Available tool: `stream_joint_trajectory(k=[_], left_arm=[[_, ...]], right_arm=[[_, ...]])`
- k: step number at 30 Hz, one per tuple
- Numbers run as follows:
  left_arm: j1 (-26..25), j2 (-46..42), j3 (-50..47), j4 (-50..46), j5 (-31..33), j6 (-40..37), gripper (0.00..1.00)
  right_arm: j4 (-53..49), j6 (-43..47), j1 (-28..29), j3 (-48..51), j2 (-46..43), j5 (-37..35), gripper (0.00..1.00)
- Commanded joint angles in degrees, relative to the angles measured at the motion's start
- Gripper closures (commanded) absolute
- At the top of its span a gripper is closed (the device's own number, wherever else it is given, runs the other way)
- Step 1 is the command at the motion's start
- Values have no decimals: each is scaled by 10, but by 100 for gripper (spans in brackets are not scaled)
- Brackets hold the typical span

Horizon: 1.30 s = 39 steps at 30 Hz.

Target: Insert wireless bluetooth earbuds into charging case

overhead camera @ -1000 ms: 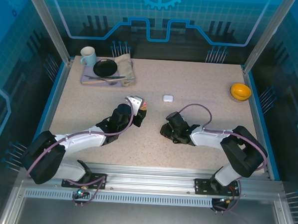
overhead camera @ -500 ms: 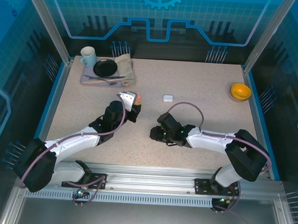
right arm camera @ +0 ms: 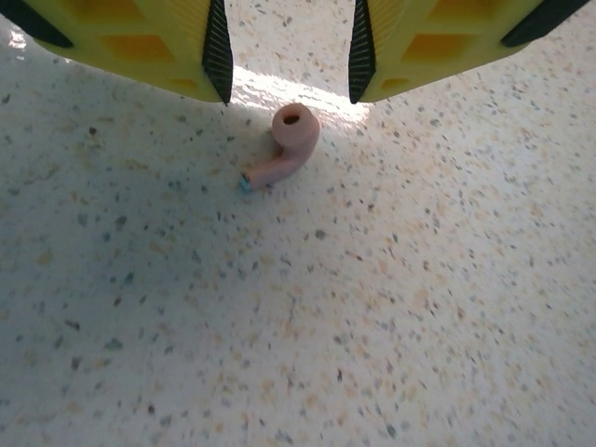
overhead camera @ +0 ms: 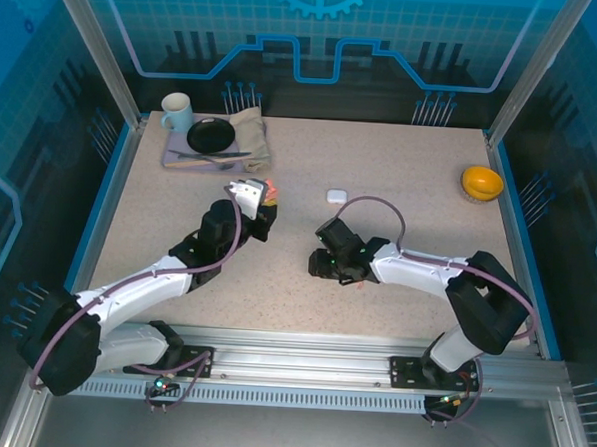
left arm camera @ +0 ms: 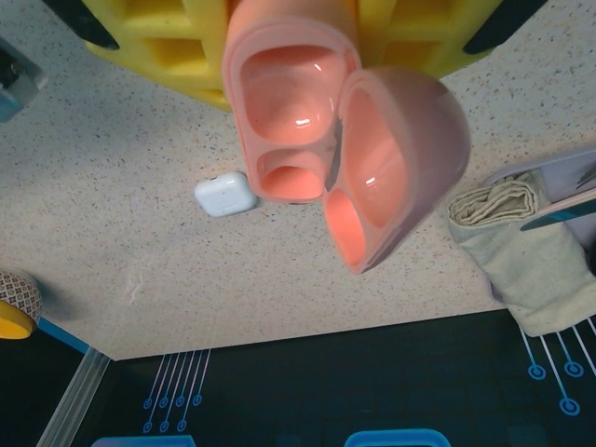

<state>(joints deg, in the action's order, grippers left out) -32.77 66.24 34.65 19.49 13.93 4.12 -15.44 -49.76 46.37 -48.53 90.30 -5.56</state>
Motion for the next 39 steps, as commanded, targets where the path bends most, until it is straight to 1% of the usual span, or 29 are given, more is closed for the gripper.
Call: stream_joint_trajectory(k=[1, 8, 16, 20, 26, 31, 33, 39], left_arm=[[5, -13, -9, -3, 2, -9, 100], [8, -11, -11, 3, 2, -10, 100], [14, -15, -15, 7, 2, -8, 100], [16, -20, -16, 6, 1, -7, 100], [17, -29, -17, 2, 1, -7, 100], [19, -42, -19, -5, 5, -8, 100], [19, -46, -20, -6, 5, -8, 100], [19, -57, -24, -11, 5, -8, 100]], right_arm=[[-28, -10, 13, -15, 20, 5, 60], [-21, -13, 23, -71, 71, 16, 61], [-64, 41, 16, -192, 128, 0, 62], [-68, 59, 7, -201, 125, -10, 62], [-79, 94, -18, -222, 164, 25, 56], [-83, 85, -13, -209, 167, 26, 42], [-82, 84, -10, -205, 169, 26, 38], [-85, 88, 0, -216, 195, 46, 38]])
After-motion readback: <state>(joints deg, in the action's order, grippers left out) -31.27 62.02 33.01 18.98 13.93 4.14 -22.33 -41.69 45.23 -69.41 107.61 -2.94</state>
